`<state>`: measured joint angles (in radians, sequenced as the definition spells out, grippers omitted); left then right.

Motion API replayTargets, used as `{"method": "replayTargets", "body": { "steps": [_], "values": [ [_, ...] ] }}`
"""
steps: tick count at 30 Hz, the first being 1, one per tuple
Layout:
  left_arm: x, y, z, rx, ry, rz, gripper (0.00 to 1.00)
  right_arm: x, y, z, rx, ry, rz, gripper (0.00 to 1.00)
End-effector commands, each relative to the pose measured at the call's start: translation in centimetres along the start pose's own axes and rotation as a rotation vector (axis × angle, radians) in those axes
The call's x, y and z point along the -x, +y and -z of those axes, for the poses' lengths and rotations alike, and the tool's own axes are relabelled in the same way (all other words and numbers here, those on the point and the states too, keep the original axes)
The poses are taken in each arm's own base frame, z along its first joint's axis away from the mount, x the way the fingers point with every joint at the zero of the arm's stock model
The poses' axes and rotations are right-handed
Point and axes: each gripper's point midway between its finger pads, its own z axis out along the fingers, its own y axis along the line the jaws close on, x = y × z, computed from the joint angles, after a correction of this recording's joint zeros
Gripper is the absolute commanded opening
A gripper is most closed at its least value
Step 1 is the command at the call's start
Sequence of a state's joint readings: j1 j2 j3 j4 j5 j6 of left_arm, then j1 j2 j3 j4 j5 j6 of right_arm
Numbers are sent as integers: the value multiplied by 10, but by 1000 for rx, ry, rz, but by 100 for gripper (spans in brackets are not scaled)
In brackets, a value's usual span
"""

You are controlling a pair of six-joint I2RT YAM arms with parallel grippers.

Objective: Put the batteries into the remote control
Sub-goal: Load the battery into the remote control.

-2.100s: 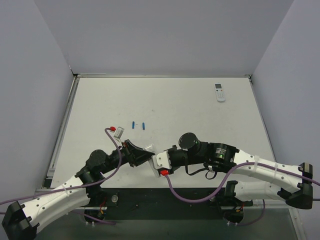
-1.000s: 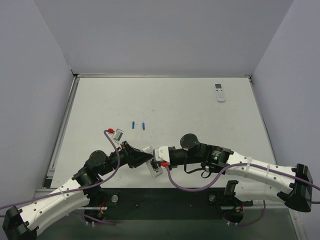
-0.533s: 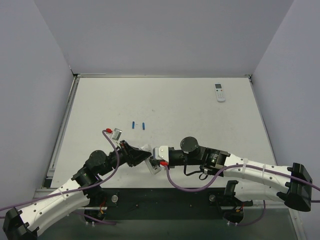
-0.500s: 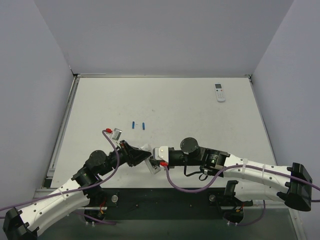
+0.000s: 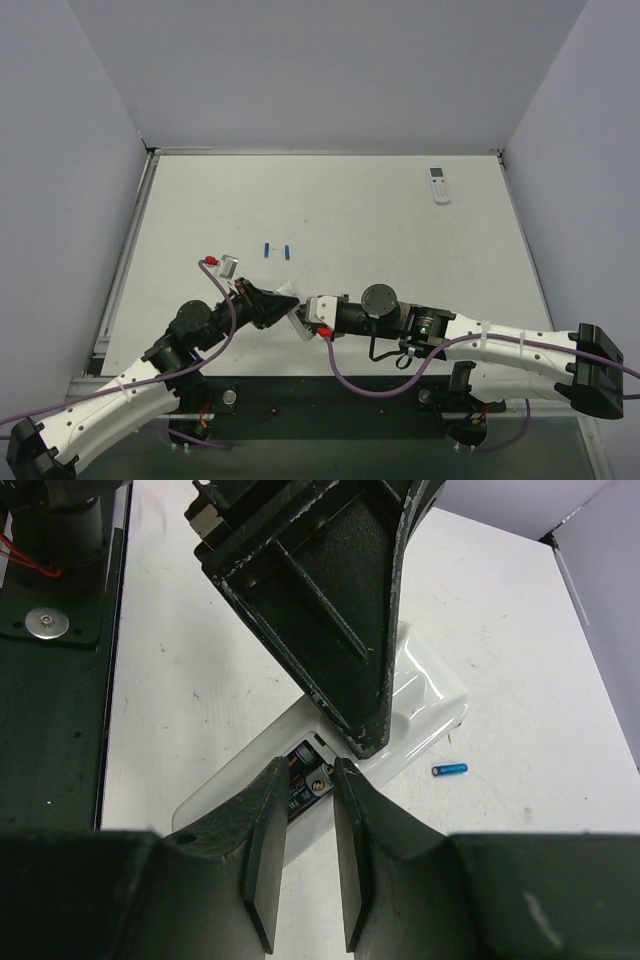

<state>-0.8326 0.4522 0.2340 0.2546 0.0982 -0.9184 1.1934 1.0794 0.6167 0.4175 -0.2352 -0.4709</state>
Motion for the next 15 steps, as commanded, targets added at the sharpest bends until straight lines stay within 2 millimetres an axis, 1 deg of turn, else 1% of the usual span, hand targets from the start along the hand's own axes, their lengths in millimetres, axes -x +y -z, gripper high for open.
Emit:
{"method": "replayTargets", "body": {
  "steps": [1,7,8,10,11,13,15],
  "values": [
    [74,-151,46,-571,-221,1,0,-102,34,22,78,359,-65,22],
    [68,-137,40,-532,-217,9,0,-91,44,17,130,323,-115,23],
    [67,-132,37,-510,-215,11,0,-84,44,15,138,302,-121,22],
    [63,-125,34,-483,-208,2,0,-75,41,15,131,273,-130,22],
    [61,-117,31,-446,-202,3,0,-70,41,14,138,260,-133,22],
    [55,-106,28,-416,-192,2,0,-62,37,14,130,242,-132,22],
    [50,-95,25,-385,-189,6,0,-56,32,13,113,233,-135,26]
  ]
}}
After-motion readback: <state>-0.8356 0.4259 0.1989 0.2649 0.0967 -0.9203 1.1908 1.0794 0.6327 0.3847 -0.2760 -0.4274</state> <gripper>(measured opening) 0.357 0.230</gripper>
